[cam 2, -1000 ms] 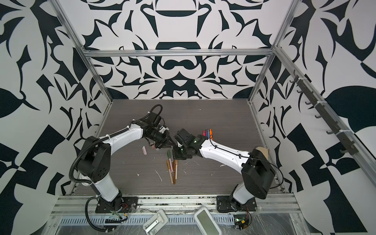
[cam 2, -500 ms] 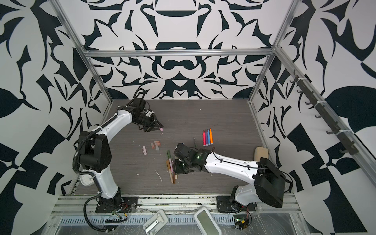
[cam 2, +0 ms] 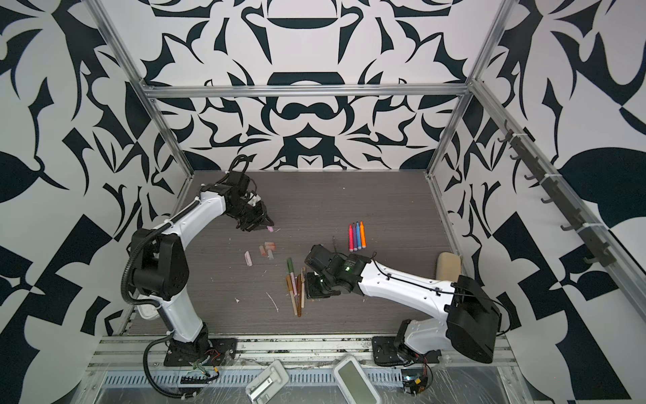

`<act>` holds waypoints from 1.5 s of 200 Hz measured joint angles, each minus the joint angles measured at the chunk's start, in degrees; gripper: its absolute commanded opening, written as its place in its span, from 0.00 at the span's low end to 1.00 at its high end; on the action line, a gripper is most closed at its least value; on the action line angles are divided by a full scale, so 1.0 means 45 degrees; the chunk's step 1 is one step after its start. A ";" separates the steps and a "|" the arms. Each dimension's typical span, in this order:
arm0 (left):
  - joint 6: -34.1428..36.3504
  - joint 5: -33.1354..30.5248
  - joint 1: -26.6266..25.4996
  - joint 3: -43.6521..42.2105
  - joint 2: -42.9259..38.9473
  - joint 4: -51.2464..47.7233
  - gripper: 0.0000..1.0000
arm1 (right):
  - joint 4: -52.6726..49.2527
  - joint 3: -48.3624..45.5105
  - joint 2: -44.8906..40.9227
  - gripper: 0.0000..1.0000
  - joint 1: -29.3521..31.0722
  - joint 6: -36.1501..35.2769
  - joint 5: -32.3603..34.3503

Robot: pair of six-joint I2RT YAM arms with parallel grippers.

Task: Open the pen caps
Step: 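Pull the brown pen away from the left gripper with the right gripper, then lower the pink cap beside the other caps and open the left gripper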

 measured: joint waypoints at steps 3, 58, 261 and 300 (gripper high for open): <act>0.0049 -0.0102 0.0053 -0.0151 -0.0117 -0.0039 0.00 | -0.0005 0.0000 0.0000 0.00 -0.0005 0.0005 0.0000; 0.0398 -0.1457 0.1647 -0.2900 -0.1836 -0.0549 0.00 | 0.0000 0.0000 0.0442 0.00 -0.0107 -0.0015 -0.0019; 0.1200 -0.2676 0.1705 -0.4469 -0.1438 -0.0209 0.30 | -0.0238 0.0398 0.1025 0.00 -0.0219 -0.0325 -0.0233; 0.1205 -0.2453 0.1705 -0.4469 -0.1205 -0.0097 0.31 | -0.0253 0.0398 0.1025 0.00 -0.0243 -0.0335 -0.0233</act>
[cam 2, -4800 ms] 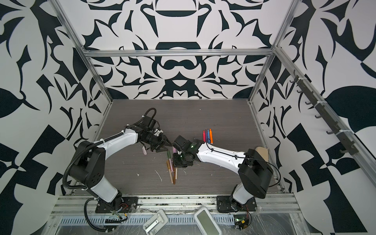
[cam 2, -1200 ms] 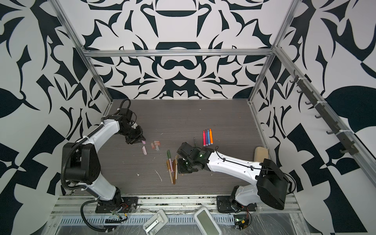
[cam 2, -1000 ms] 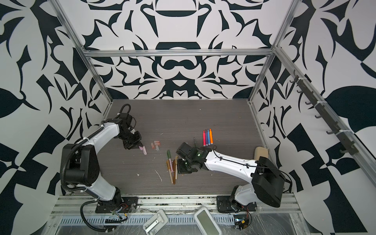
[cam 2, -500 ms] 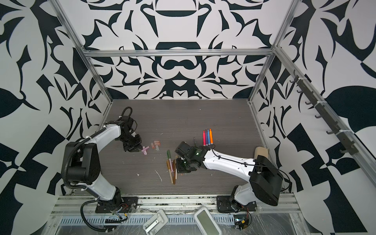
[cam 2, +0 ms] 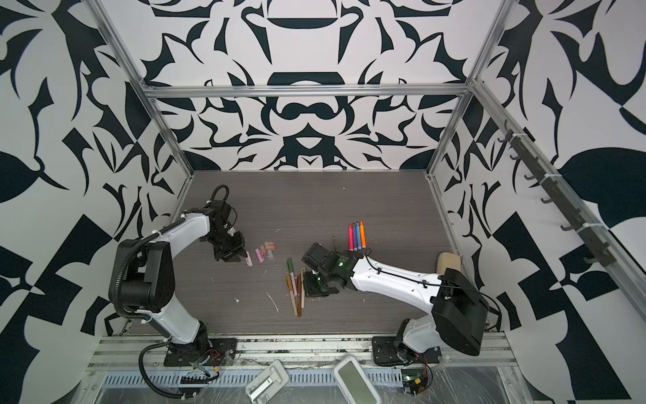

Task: Open the pen caps
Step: 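Carry the uncapped brown pen beside the green pen and open the right gripper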

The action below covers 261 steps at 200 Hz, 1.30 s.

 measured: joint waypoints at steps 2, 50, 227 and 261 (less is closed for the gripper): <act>0.0000 0.0010 0.0000 0.0000 0.0024 0.0000 0.31 | 0.0000 0.0000 0.0000 0.00 0.0000 0.0000 0.0000; 0.0078 0.0214 0.0000 0.0000 0.0661 0.0146 0.31 | -0.0345 0.0092 0.0000 0.00 -0.0214 -0.0092 0.0058; -0.0316 0.1190 -0.0180 0.0937 0.2186 0.0627 0.29 | -0.4561 0.4639 0.4668 0.03 -0.3827 -0.5697 0.3585; -0.0364 0.1209 -0.0277 0.1132 0.2322 0.0690 0.29 | -0.4551 0.4852 0.5153 0.07 -0.3939 -0.5814 0.3555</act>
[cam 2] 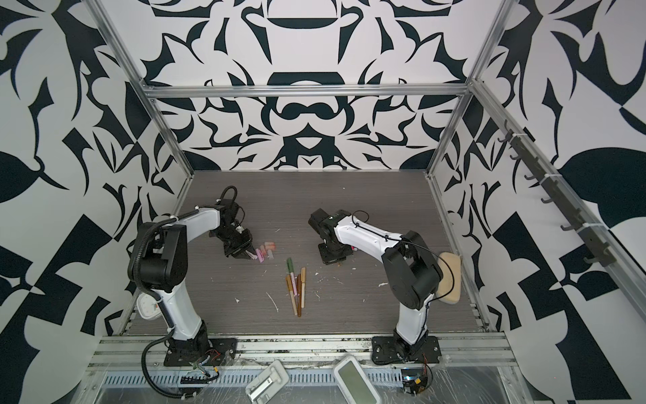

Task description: Open the pen caps

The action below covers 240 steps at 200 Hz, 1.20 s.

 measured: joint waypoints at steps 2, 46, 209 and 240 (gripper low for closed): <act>0.0000 0.0000 -0.0005 0.0000 0.0005 0.0000 0.29 | 0.0005 0.0015 0.0024 0.07 -0.0015 0.0000 0.0000; 0.0010 0.0000 -0.0034 0.0024 0.0019 -0.0005 0.29 | 0.0102 0.0427 0.0733 0.10 -0.0238 0.0010 -0.0097; 0.0053 0.0185 -0.0228 -0.0291 -0.0248 -0.0068 0.23 | 0.0083 0.0967 0.1399 0.24 -0.0452 0.0063 -0.0068; 0.0068 0.0185 -0.0238 -0.0296 -0.0321 -0.0063 0.23 | 0.0073 0.0967 0.1355 0.22 -0.0452 0.0068 -0.0073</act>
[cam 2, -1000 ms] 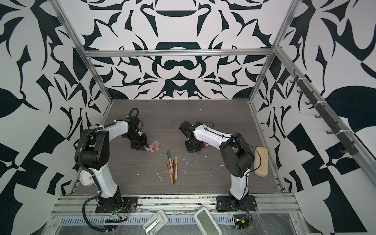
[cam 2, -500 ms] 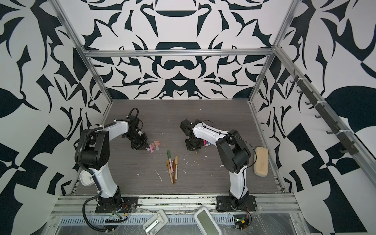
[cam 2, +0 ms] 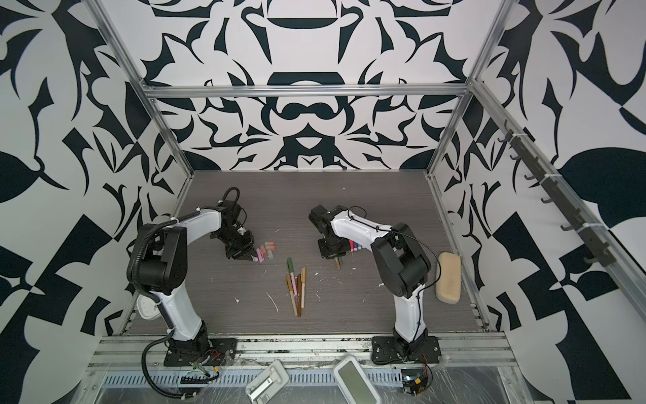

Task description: Open the pen caps

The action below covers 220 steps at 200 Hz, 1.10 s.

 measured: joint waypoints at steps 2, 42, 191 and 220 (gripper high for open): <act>0.0000 -0.0005 0.0000 0.0000 -0.0005 0.0000 0.23 | 0.0000 0.0000 -0.0015 0.22 0.0000 0.0000 0.0000; 0.0053 -0.0029 -0.0024 0.0000 -0.0121 -0.0049 0.24 | -0.0034 -0.0053 -0.1001 0.22 0.0000 0.0136 -0.0102; 0.0170 0.0058 0.0019 0.0340 -0.1855 -0.0733 0.27 | 0.0423 0.1564 -0.1579 0.17 0.2108 0.0753 -0.2035; -0.0364 0.0214 0.0253 0.0398 -0.3774 -0.0340 0.28 | 0.0699 0.4017 0.0588 0.17 0.3225 0.0967 -0.2642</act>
